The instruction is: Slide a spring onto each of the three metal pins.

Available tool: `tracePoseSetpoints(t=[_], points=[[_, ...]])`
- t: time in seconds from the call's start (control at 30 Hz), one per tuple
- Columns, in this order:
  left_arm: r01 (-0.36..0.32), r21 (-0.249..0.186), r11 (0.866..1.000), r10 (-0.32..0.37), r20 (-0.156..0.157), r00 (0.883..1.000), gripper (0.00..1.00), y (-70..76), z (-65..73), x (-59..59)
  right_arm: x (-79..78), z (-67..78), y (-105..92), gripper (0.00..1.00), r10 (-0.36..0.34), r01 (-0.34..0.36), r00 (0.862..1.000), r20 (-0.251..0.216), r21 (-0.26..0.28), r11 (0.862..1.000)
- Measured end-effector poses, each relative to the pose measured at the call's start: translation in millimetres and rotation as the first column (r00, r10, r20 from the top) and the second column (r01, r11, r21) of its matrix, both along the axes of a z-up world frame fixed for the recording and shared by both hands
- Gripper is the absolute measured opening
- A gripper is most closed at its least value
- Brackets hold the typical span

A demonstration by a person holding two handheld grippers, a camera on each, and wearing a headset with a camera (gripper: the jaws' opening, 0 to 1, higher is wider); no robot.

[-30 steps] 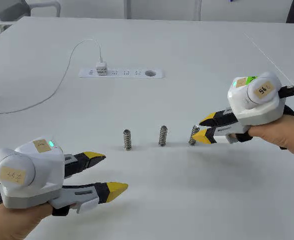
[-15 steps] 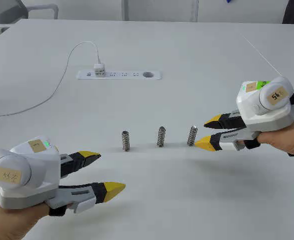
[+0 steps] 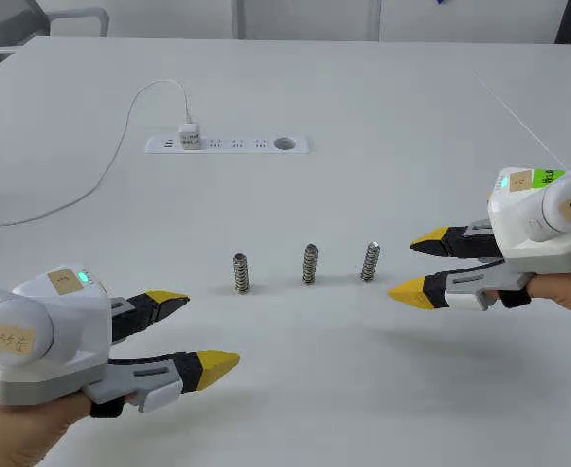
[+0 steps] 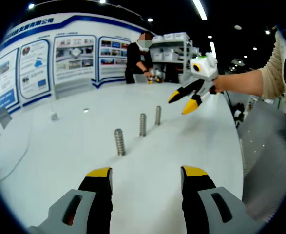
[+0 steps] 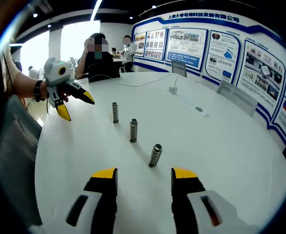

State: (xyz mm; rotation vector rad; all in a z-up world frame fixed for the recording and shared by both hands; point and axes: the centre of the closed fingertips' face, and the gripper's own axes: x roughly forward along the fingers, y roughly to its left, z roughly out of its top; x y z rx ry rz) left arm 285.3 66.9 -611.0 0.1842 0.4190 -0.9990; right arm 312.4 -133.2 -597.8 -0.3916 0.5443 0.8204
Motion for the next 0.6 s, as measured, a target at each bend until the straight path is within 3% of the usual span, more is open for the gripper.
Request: tracePoseSetpoints(t=[0.13,0.6], points=[[-0.004,-0.001,1.0,0.004,0.0,1.0,0.58,0.7,0.3,0.4,-4.7,3.5,-1.3,0.49,-0.005,0.004,1.0,0.011,0.032,0.999],[-0.02,-0.007,1.0,0.02,-0.003,1.0,0.58,4.2,0.8,0.9,-20.2,2.0,-6.3,0.58,-0.013,0.011,0.999,0.035,0.065,0.998]])
